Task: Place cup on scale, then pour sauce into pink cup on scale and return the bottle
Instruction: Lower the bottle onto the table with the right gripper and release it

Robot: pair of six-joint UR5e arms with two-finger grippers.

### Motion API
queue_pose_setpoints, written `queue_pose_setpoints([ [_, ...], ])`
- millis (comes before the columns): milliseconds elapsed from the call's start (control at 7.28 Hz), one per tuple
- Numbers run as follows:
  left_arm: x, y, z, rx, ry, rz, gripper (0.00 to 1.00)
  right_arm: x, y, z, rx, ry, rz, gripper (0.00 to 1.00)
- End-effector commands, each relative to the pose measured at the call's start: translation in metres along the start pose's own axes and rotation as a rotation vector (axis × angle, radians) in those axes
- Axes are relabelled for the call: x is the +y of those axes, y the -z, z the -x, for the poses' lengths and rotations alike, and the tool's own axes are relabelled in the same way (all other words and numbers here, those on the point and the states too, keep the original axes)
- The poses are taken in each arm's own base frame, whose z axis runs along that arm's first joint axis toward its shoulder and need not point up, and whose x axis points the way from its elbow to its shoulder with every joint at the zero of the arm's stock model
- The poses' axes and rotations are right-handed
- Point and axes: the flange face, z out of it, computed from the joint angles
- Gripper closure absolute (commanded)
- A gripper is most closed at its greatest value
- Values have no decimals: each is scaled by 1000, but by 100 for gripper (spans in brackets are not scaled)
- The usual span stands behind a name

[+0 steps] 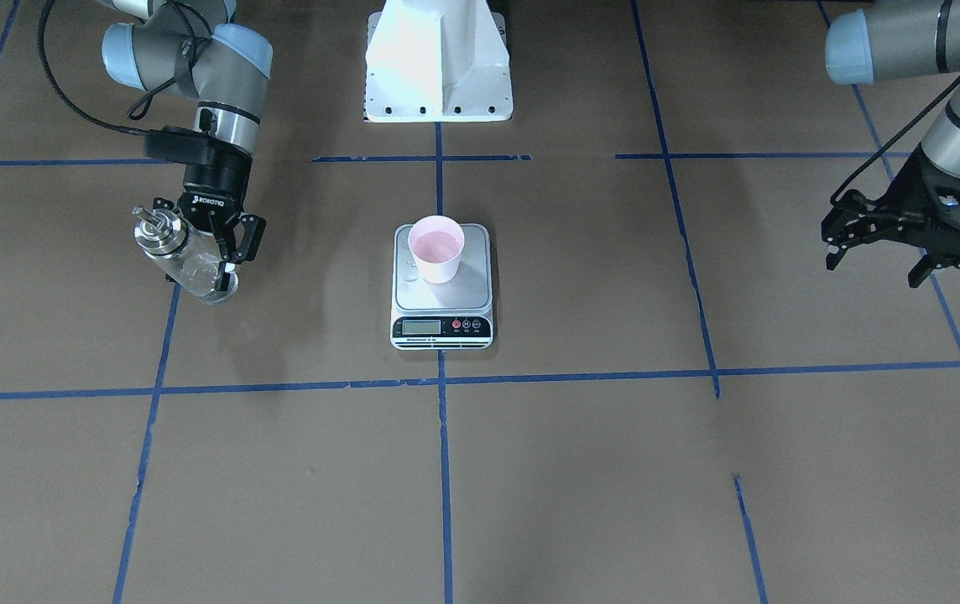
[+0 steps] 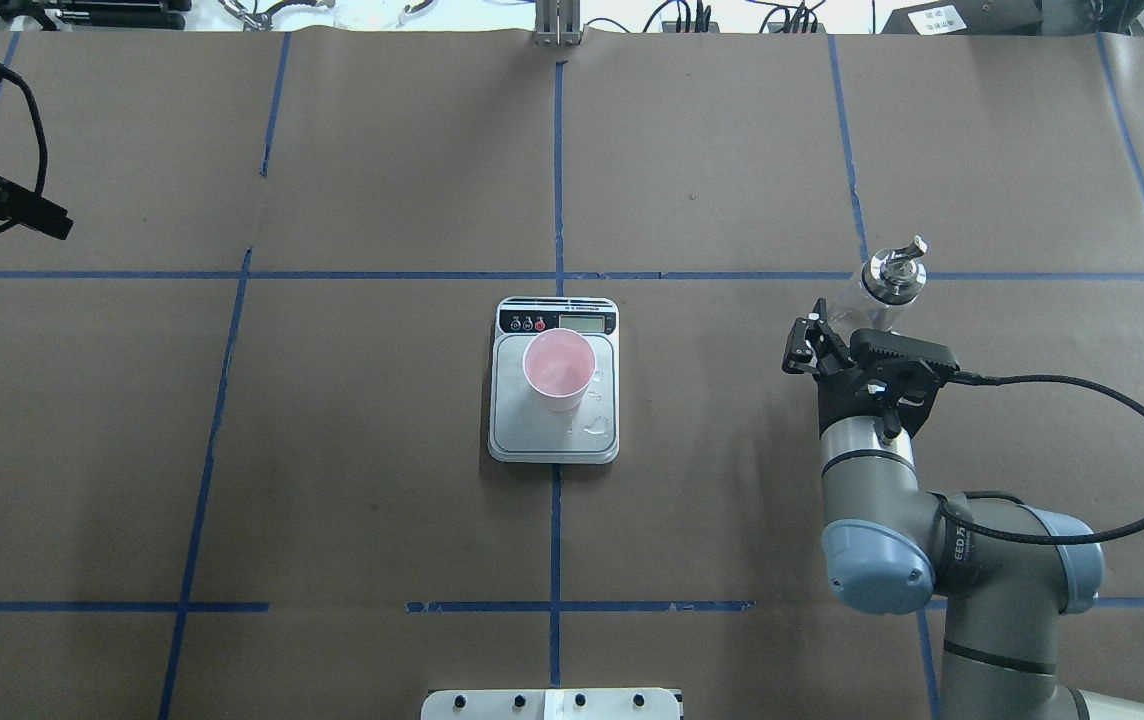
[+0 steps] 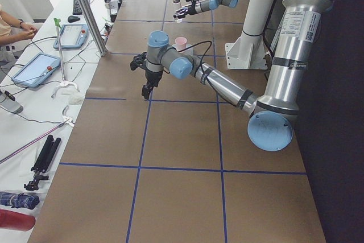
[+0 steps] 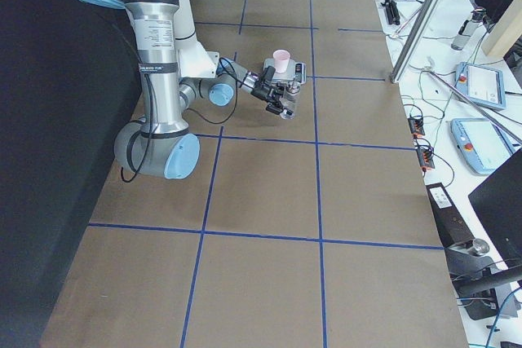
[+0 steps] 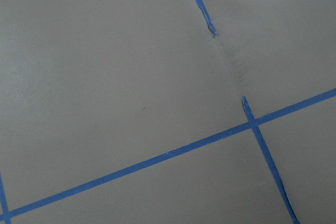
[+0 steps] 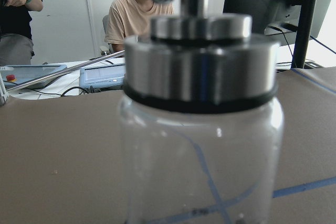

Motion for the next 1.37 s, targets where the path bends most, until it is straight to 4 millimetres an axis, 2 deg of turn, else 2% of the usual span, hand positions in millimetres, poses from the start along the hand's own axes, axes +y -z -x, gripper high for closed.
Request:
queue_pose_setpoints([
  [0,0,1,-1,0,2,-2,0,40,-31,-24,-23,-27,-13,100],
  [412,0,1,-1,0,2,0,0,44,-37,-30,-38,14,-63,100],
  [1237,-1,3,-2,0,5,-2,0,43,-38,-33,-36,21,-76,100],
])
